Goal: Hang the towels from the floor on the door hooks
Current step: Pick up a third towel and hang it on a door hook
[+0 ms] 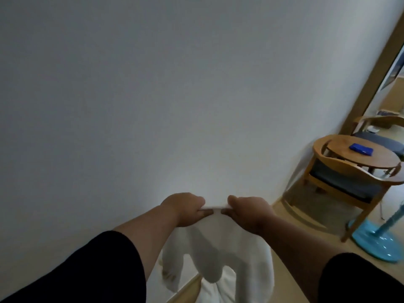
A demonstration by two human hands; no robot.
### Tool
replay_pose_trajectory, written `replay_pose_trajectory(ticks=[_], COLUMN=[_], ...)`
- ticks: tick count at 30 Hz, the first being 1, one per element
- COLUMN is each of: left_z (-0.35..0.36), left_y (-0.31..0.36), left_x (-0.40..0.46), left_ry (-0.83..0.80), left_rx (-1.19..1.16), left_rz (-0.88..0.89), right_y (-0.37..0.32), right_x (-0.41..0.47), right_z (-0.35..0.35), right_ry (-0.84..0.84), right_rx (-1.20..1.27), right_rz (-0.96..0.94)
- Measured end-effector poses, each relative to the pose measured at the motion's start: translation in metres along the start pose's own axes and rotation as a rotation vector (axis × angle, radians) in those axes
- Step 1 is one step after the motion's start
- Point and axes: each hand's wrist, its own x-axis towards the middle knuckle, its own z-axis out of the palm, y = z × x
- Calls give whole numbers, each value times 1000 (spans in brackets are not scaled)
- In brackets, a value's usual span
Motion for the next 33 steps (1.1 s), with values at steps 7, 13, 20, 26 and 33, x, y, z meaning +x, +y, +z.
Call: replay_pose_trajectory(ticks=[7,13,20,26,33], left_z=[8,32,58,74,95], left_y=[-43,-73,-64,-19,56], left_x=[-115,-255,-433,-597,-763], left_ry=[65,129,142,142,75], left_rx=[-22,-90,-91,-60,-93], left_rz=[-338,-638,-922,-1137,-1421], right_y=[-97,-220,-373,-501,-629], right_x=[36,38,-21,-118,-241], right_z=[-4,4,6,19,34], right_ry=[-30,-36,-28,-7,-47], right_rx=[-3,-9,-49,-27,-1], right_rz=[-322,-632,-913,-1126,-1382])
